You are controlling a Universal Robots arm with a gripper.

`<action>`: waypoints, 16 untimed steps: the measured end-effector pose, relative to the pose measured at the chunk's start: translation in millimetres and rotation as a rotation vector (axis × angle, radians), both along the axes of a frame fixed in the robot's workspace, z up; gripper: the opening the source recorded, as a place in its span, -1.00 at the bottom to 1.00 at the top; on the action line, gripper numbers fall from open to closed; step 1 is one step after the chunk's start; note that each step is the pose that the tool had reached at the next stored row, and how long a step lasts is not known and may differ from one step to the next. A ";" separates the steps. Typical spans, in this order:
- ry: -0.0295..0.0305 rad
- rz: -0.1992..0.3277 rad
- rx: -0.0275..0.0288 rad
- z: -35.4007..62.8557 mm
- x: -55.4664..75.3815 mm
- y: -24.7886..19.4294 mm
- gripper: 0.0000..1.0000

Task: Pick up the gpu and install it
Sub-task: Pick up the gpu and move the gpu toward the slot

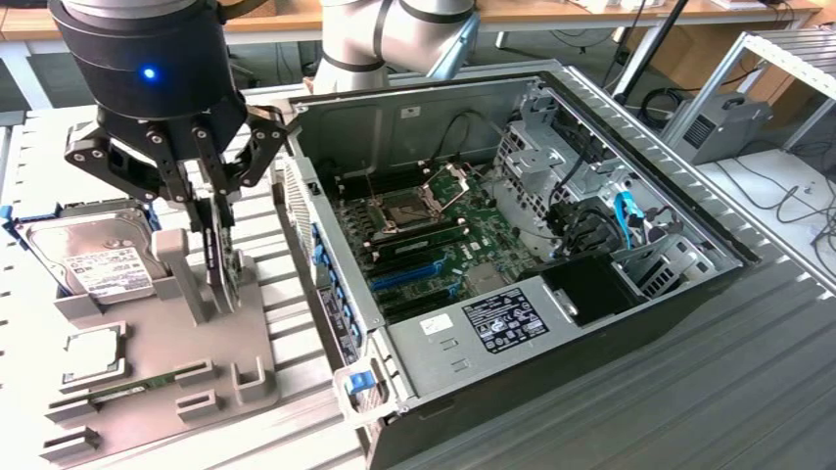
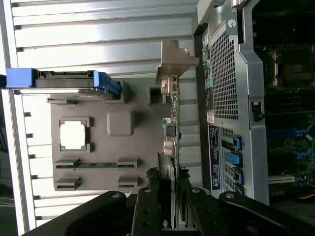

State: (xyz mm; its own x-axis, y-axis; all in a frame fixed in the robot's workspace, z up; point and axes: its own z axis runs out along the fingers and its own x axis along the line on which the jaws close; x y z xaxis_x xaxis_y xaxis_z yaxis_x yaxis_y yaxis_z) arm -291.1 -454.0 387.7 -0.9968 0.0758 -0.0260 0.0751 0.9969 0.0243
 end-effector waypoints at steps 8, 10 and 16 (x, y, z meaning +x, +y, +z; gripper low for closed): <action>0.0000 0.000 0.0000 5.9 0.0 0.0 -0.48; 0.0000 0.000 0.0000 7.2 0.0 0.0 -0.48; 0.0000 0.000 0.0000 11.7 0.0 0.0 -0.48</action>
